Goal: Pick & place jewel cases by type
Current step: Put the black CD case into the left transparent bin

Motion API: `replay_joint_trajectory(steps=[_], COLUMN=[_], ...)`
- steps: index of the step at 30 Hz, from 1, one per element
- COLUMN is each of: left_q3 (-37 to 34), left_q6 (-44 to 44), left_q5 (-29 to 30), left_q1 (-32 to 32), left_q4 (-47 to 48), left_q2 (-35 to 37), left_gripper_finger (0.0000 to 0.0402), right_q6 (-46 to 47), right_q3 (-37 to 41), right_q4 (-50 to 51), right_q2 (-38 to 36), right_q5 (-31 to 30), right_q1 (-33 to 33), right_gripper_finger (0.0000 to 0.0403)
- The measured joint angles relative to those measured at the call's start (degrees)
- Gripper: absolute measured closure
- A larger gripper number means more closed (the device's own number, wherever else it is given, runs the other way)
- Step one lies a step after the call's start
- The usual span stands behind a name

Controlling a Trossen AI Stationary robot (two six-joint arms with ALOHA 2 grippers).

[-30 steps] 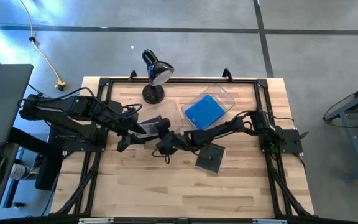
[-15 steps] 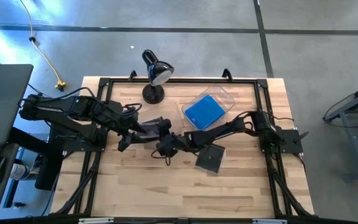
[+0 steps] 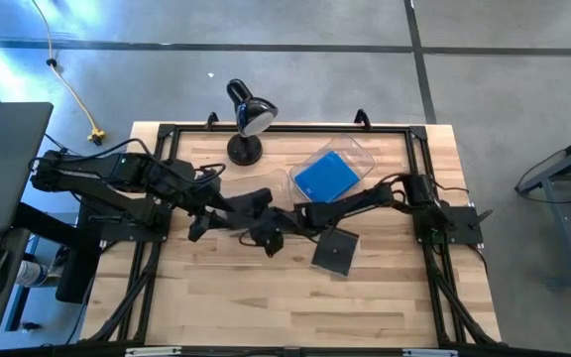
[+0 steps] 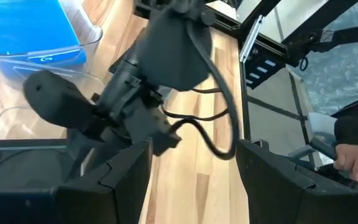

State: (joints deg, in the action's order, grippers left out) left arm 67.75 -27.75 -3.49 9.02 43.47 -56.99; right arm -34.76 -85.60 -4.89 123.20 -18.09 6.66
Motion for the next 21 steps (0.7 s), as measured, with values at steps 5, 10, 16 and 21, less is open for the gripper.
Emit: replay_joint_trajectory(steps=[5, 10, 16, 21], left_q3=[0.0, 0.0, 0.0, 0.07], left_q6=[0.16, 0.35, 0.42, 0.51], left_q5=[0.04, 2.15, 0.39, -0.87], left_q1=[0.0, 0.0, 0.0, 0.02], left_q4=[0.05, 0.34, 0.39, 1.19], left_q2=[0.0, -0.27, -0.59, -1.42], left_gripper_finger=[0.0172, 0.0172, 0.0172, 0.0172], right_q6=[-0.55, -1.24, 6.16, 15.78], right_q3=[0.2, 0.19, 0.09, 0.04], right_q4=[0.54, 0.3, 9.13, 23.67], right_q2=[-1.18, -5.74, -12.33, -17.36], right_q5=[-0.45, -1.34, -1.58, -5.03], right_q1=[0.12, 3.0, 7.16, 11.05], right_gripper_finger=[0.0284, 0.0284, 0.0284, 0.0284])
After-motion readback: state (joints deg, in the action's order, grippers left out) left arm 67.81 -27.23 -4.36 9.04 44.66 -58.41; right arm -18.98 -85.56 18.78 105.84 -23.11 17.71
